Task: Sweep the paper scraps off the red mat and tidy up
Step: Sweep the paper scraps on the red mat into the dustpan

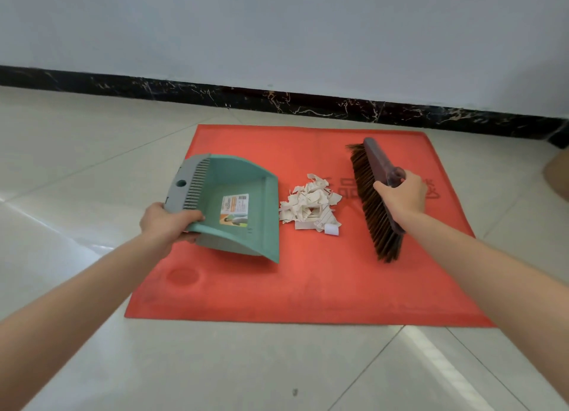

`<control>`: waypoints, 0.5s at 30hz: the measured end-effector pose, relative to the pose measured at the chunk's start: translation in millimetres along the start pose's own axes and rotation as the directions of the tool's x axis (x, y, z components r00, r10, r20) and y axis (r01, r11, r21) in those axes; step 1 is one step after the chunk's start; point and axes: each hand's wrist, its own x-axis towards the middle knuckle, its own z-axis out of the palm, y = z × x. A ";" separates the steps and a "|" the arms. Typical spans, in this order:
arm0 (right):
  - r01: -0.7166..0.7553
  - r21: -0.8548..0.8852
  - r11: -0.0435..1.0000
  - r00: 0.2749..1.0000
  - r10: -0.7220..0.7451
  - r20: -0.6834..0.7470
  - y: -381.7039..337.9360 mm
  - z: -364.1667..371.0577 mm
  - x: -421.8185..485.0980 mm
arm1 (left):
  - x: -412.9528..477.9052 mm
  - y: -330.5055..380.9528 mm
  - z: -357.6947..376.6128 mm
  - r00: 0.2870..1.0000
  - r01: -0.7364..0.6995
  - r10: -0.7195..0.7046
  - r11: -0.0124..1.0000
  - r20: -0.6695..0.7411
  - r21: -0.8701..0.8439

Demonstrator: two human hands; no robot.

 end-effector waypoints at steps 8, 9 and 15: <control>-0.020 -0.051 0.998 1.000 0.020 0.006 3.9 -5.2 -12.3 | -5.5 -9.2 4.0 0.991 -0.085 0.099 0.984 -0.085 0.154; -0.016 -0.056 0.998 1.000 0.016 0.008 3.5 -5.1 -14.2 | -6.9 -6.9 3.6 0.991 -0.092 0.107 0.980 -0.077 0.174; 0.007 -0.083 0.997 1.000 -0.007 0.002 1.8 1.4 -20.5 | -5.2 -8.2 -0.6 0.983 -0.159 0.161 0.987 -0.094 0.025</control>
